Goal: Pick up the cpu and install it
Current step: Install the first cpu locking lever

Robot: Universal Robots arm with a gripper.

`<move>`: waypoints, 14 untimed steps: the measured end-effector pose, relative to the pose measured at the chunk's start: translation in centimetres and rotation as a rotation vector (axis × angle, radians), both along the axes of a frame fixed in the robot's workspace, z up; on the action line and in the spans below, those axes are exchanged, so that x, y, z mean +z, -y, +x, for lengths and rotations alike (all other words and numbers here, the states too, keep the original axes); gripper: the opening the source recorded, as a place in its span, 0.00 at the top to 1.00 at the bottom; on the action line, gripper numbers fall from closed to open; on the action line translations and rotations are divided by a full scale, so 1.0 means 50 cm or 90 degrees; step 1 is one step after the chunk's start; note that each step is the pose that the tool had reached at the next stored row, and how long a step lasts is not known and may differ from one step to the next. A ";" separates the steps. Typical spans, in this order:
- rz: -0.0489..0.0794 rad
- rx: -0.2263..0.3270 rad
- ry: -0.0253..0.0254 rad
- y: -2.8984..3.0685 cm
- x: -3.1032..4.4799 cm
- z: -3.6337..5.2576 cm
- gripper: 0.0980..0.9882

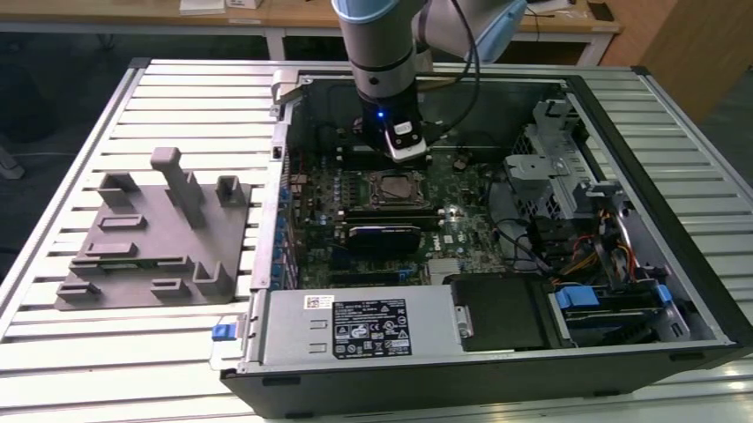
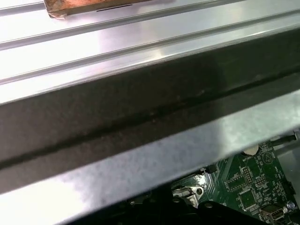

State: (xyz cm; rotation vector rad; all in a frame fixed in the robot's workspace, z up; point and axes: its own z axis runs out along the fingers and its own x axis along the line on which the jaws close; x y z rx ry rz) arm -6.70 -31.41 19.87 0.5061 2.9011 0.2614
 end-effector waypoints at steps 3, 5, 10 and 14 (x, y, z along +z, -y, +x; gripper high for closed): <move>0.000 0.000 0.0000 0.000 -0.002 0.001 0.99; 0.000 0.000 0.0000 0.000 -0.004 0.002 0.99; 0.000 0.000 0.0000 0.000 -0.007 0.007 0.99; -0.001 0.000 -0.0001 0.001 -0.008 0.011 0.99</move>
